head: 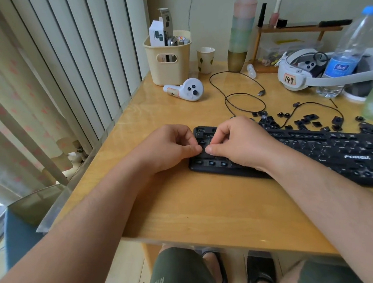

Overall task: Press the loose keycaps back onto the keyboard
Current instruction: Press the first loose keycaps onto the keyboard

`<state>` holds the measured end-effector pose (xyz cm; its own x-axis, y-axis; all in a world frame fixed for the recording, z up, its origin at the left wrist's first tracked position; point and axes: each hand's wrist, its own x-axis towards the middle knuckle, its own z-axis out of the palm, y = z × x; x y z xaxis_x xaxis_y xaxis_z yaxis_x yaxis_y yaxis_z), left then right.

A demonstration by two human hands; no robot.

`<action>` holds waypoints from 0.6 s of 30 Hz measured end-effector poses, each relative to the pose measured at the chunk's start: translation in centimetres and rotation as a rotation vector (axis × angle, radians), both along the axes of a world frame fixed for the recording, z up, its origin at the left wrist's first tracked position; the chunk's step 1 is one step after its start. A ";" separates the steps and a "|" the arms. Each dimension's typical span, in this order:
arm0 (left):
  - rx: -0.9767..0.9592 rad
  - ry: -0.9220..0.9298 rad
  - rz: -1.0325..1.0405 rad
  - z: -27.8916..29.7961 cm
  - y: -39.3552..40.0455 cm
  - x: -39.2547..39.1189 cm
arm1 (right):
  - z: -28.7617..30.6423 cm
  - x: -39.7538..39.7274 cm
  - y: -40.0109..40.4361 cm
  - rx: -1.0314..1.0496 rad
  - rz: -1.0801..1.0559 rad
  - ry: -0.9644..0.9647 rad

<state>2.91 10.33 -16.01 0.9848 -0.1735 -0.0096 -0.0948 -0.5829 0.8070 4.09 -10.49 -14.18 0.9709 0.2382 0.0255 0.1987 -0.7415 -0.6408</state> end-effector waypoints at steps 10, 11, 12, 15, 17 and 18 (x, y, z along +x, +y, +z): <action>0.049 -0.014 0.073 -0.1 -0.4 -0.2 | 0.0 0.2 0.5 -0.084 -0.028 -0.018; 0.026 -0.030 0.077 -0.2 -0.3 -0.3 | -0.1 0.3 0.2 -0.052 -0.026 -0.024; 0.004 -0.054 0.084 -0.2 -0.1 -0.4 | -0.2 0.3 -0.1 -0.009 -0.029 -0.031; -0.053 -0.098 0.075 -0.3 -0.2 -0.7 | -0.3 0.3 -1.1 0.030 -0.033 -0.068; 0.004 -0.114 0.050 -0.4 -0.6 -0.8 | -0.4 0.2 -1.6 -0.016 -0.037 -0.099; 0.061 -0.129 0.034 -0.4 -0.7 -0.8 | -0.4 0.1 -1.9 -0.034 -0.041 -0.108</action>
